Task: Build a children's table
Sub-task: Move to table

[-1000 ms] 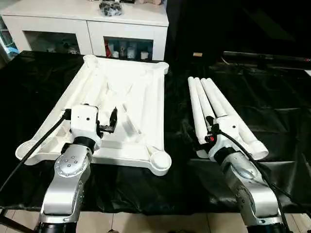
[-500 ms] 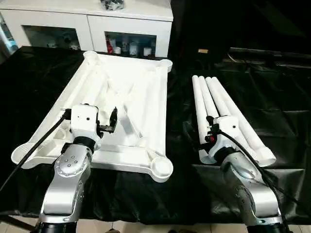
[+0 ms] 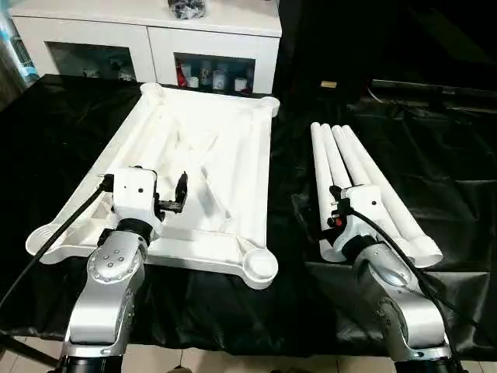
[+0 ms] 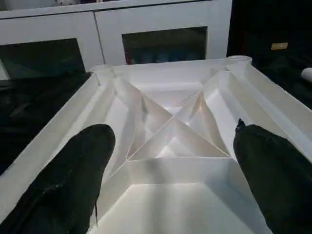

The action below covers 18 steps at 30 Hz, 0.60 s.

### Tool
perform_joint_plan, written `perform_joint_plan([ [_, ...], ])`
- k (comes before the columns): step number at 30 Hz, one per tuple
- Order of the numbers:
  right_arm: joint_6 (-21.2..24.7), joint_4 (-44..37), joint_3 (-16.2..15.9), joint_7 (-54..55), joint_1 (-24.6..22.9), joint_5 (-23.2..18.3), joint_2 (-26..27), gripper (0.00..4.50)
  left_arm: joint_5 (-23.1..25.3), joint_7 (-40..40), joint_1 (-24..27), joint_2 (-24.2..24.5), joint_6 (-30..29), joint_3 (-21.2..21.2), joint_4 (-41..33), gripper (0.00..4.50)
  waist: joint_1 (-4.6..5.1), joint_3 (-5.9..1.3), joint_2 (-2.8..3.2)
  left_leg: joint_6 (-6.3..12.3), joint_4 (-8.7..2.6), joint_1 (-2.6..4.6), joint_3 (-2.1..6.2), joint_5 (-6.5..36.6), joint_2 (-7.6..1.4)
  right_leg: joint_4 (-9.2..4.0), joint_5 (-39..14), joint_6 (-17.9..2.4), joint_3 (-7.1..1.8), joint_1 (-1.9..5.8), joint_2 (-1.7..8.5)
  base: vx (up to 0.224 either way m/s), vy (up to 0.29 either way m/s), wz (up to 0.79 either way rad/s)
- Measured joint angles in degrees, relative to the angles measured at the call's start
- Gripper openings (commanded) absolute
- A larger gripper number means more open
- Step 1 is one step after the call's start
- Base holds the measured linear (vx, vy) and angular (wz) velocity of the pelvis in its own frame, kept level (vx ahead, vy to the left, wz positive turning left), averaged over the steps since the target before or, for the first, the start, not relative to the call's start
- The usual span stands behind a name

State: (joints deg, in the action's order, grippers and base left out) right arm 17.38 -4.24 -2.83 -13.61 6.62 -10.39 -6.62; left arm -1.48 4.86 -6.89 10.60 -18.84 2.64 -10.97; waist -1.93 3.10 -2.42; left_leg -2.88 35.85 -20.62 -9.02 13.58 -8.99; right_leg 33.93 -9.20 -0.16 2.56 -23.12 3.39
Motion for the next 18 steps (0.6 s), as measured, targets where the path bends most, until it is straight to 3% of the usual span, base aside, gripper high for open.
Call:
perform_joint_plan([
  [1, 0.0, 0.0, 0.0, -0.1, 0.0, 0.0, -0.1, 4.5, 0.0, 0.1, 0.0, 0.0, -0.1, 0.0, 0.0, 4.45, -0.23, 0.3, 1.13, -0.04, 0.03, -0.03, 0.11, 0.0, 0.0, 0.0, 0.0, 0.0, 0.06, -0.05, -0.01, 0.0, 0.0, 0.0],
  [2, 1.1, 0.8, -0.2, -1.8, 1.2, -0.2, -1.7, 4.5, -1.6, 3.8, -1.4, 0.9, -1.7, -0.7, 1.4, 4.45, -0.01, 0.12, 0.45, -0.03, 0.12, 0.13, -0.06, 0.0, -0.01, 0.12, 0.0, 0.0, -0.07, 0.04, 0.0, 0.0, 0.0, 0.0],
  [4, 4.1, 4.6, -0.3, -6.3, 7.0, -0.5, -7.3, 4.5, -5.6, 13.0, -7.5, 4.3, -5.9, -2.7, 6.5, 4.45, -0.28, 0.28, 0.69, 0.04, 0.14, 0.01, -0.25, -0.1, 0.05, 0.19, -0.1, 0.1, -0.32, -0.05, 0.04, 0.0, 0.0, 0.0],
  [6, 4.8, 4.4, 1.1, -8.0, 9.2, -0.6, -8.4, 4.5, -7.5, 17.1, -9.1, 4.6, -7.4, -3.8, 7.5, 4.45, -0.19, 0.19, 0.69, 0.02, 0.01, 0.21, -0.47, -0.1, -0.08, 0.22, 0.0, 0.1, -0.38, 0.08, 0.05, 0.0, 0.0, 0.0],
  [13, 5.7, 4.7, 0.0, -9.3, 7.6, -1.1, -7.7, 4.5, -8.4, 19.9, -9.0, 5.2, -7.7, -5.1, 8.5, 4.45, -0.07, 0.26, 0.8, -0.13, -0.14, 0.09, -0.6, -0.3, -0.4, 0.25, -0.1, -0.3, -0.15, -0.12, -0.09, 0.0, 0.0, 0.0],
  [18, 6.8, 4.2, -1.2, -15.5, 7.6, -3.0, -11.6, 4.5, -12.4, 30.1, -9.0, 10.1, -7.4, -5.4, 8.4, 4.45, -0.27, 0.34, 0.94, -0.05, -0.14, 0.1, -0.73, -0.3, -0.42, 0.22, -0.1, -0.3, -0.18, -0.1, -0.07, 0.0, 0.0, 0.0],
])
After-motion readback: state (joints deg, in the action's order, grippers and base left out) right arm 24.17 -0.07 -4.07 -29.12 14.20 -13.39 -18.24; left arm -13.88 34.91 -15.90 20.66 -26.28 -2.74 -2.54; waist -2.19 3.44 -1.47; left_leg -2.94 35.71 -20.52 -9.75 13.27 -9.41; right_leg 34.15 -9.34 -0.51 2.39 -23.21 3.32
